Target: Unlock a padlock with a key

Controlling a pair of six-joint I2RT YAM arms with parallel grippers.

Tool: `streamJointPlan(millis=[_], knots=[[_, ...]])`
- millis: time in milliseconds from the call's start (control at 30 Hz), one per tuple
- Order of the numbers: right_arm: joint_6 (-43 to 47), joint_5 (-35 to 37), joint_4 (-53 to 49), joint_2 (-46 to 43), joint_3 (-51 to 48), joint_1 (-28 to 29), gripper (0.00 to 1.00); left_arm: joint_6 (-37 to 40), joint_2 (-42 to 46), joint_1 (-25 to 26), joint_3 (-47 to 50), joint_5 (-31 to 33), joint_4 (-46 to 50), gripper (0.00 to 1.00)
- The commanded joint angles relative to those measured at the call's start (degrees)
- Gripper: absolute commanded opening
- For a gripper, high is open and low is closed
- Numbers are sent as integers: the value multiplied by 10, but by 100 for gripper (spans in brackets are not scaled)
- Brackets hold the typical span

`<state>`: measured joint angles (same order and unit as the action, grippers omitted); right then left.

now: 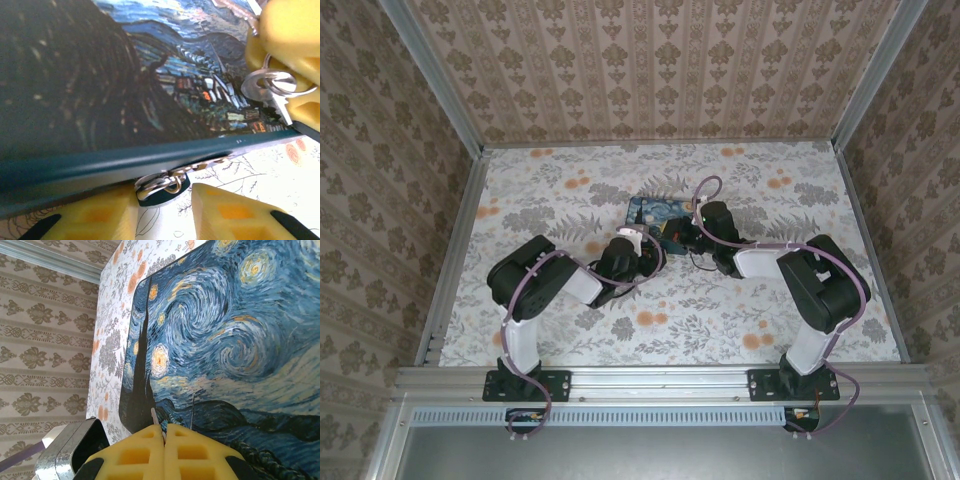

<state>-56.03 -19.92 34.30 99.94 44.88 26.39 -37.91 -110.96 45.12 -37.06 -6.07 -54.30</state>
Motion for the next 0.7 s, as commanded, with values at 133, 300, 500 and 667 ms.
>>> streamJointPlan(millis=[133, 300, 500, 667], knots=[[-11, -3, 3, 10, -7, -1, 0, -7, -19, 15, -14, -5, 30, 21], [-11, -3, 3, 10, -9, -1, 0, -17, -19, 15, -18, -9, 24, 13], [-12, -3, 0, 6, -11, -1, 0, -26, -11, 13, -14, -9, 17, 0], [-11, -6, -6, -2, -9, -1, 0, -30, 2, 10, -1, -8, 12, 0]])
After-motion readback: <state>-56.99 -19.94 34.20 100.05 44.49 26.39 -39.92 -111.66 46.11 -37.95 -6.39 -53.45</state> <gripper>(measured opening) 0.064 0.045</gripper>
